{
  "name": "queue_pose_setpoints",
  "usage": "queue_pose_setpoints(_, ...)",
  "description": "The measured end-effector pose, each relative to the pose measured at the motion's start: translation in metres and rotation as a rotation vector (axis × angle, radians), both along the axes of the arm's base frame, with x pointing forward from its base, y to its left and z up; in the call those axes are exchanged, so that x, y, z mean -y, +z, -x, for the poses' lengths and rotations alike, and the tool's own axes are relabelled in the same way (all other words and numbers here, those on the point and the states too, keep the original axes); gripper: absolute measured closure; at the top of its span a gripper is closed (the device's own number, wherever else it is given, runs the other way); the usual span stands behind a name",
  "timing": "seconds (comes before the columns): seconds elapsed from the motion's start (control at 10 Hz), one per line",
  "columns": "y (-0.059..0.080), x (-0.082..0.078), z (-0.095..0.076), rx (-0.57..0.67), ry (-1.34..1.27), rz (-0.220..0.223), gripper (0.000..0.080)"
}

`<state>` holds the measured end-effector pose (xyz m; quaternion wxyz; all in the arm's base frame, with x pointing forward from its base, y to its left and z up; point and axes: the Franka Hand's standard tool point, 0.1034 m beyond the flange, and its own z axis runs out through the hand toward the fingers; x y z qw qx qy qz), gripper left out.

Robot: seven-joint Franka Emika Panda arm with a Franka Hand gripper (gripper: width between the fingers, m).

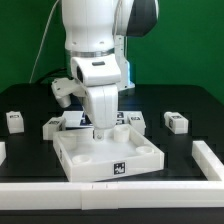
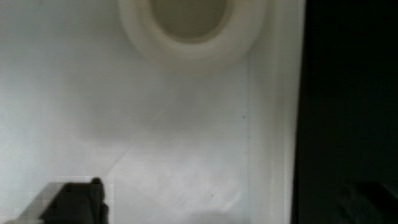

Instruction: Assemble one leg

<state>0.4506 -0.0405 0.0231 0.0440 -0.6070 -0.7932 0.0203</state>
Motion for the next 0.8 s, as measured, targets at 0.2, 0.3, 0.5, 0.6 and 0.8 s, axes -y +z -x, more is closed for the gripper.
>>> queue_pose_setpoints(0.2, -0.0075, -0.0042, 0.0069, -0.021, -0.006, 0.005, 0.015)
queue_pose_setpoints(0.3, -0.0095, -0.0048, 0.0091, -0.026, -0.002, 0.006, 0.015)
queue_pose_setpoints(0.5, -0.0114, -0.0029, 0.0106, -0.03, -0.005, 0.006, 0.015)
queue_pose_setpoints(0.6, -0.0116, -0.0014, 0.0109, -0.031, -0.008, 0.007, 0.015)
queue_pose_setpoints(0.8, -0.0116, -0.0011, 0.0109, -0.031, -0.014, 0.008, 0.015)
